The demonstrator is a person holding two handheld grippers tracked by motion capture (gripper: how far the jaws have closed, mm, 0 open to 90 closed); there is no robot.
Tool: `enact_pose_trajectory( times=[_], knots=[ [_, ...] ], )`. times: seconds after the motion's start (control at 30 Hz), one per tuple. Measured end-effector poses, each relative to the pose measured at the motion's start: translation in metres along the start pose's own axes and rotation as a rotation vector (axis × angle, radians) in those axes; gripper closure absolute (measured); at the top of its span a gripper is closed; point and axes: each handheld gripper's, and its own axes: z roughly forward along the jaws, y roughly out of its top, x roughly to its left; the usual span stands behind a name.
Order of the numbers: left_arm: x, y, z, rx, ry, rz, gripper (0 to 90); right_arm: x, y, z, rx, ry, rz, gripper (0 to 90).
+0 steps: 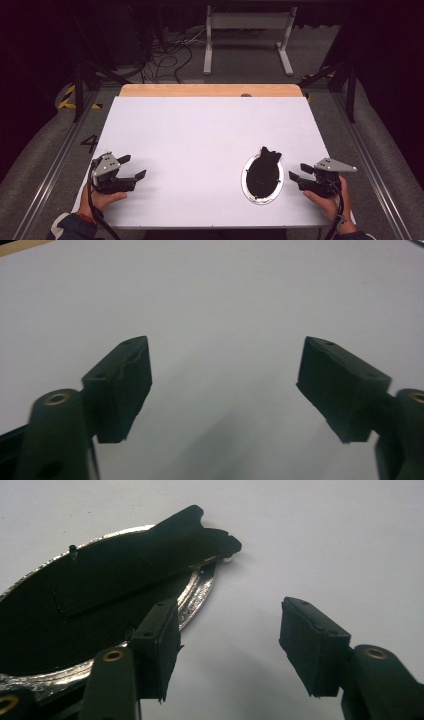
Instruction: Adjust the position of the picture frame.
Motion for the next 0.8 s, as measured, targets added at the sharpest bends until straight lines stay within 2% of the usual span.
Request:
enact_pose_trajectory(
  times=[0.07,0.2,0.27,0.37,0.43,0.47,0.53,0.6,0.7,0.77,0.8],
  knots=[
    [-0.002,0.001,0.001,0.004,-0.018,-0.015,27.8,-0.002,0.0,0.001,0.004,-0.005,0.009,44.7],
    [-0.002,-0.001,0.001,0.006,-0.028,-0.043,32.8,-0.002,0.001,0.003,0.015,-0.014,0.023,47.9],
    [-0.002,-0.002,0.001,0.003,-0.04,-0.036,39.8,-0.002,0.002,0.005,0.024,-0.019,0.029,49.7],
    [-0.004,-0.003,0.002,0.012,-0.069,-0.002,42.8,-0.002,0.003,0.009,0.032,-0.015,0.031,51.2],
    [-0.006,-0.002,0.001,0.007,-0.078,0.006,49.5,-0.001,0.003,0.011,0.042,-0.018,0.026,54.5],
    [-0.007,-0.002,0.001,0.008,-0.079,-0.005,50.3,-0.001,0.003,0.012,0.045,-0.015,0.027,55.4],
    [-0.007,-0.003,0.003,0.024,-0.076,0.024,51.1,-0.001,0.004,0.014,0.047,-0.013,0.022,57.9],
    [-0.008,-0.003,0.004,0.035,-0.08,0.02,51.2,-0.002,0.005,0.016,0.052,-0.01,0.022,60.1],
    [-0.009,-0.003,0.005,0.054,-0.088,0.036,58.1,-0.003,0.008,0.02,0.06,-0.01,0.02,64.3],
    [-0.01,-0.003,0.006,0.063,-0.098,0.04,65.1,-0.004,0.01,0.024,0.084,-0.032,0.019,67.6],
    [-0.01,-0.004,0.006,0.066,-0.116,0.05,67.6,-0.004,0.011,0.026,0.091,-0.033,0.023,69.3]
  ],
)
